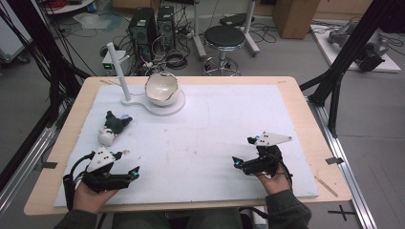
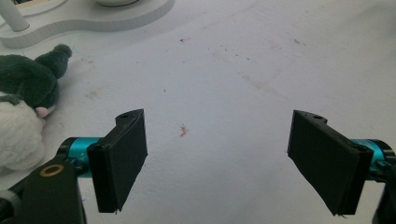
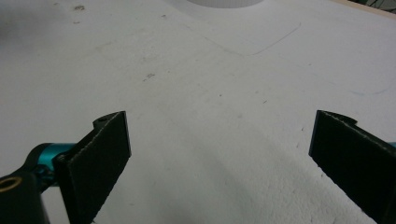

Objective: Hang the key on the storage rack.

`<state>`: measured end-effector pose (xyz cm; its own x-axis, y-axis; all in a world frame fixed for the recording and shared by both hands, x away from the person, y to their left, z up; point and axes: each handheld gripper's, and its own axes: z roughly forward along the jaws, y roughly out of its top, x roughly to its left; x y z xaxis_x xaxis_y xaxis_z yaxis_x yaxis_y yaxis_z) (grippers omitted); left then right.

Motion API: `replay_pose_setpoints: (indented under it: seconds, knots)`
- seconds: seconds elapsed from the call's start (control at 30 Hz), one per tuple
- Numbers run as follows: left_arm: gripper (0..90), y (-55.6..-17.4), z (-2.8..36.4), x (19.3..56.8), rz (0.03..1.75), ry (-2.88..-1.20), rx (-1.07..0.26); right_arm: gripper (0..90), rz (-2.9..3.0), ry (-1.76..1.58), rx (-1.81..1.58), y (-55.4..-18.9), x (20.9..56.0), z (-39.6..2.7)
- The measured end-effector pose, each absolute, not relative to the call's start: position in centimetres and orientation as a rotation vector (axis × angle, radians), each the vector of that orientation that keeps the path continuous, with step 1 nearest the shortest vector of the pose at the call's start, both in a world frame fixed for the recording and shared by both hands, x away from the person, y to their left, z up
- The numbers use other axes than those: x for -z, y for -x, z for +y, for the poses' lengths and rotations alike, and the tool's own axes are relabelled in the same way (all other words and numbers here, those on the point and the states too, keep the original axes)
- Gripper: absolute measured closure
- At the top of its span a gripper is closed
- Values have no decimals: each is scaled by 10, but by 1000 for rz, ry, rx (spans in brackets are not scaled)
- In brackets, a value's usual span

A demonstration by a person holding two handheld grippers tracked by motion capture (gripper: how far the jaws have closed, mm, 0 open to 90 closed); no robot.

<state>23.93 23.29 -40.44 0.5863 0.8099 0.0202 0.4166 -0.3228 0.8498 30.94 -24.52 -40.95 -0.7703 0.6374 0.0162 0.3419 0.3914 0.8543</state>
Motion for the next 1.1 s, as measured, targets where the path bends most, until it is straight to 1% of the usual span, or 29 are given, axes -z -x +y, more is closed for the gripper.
replay_pose_setpoints:
  seconds: [0.73, 0.87, 1.1]
  knots:
    - [217, -239, 235, 404, 922, -1968, -546, 45, 2337, -846, -1334, -306, 409, -246]
    - [220, -240, 244, 400, 894, -1970, -546, 45, 2338, -844, -1331, -307, 409, -246]
    - [226, -245, 256, 394, 899, -1964, -542, 45, 2332, -848, -1330, -307, 409, -247]
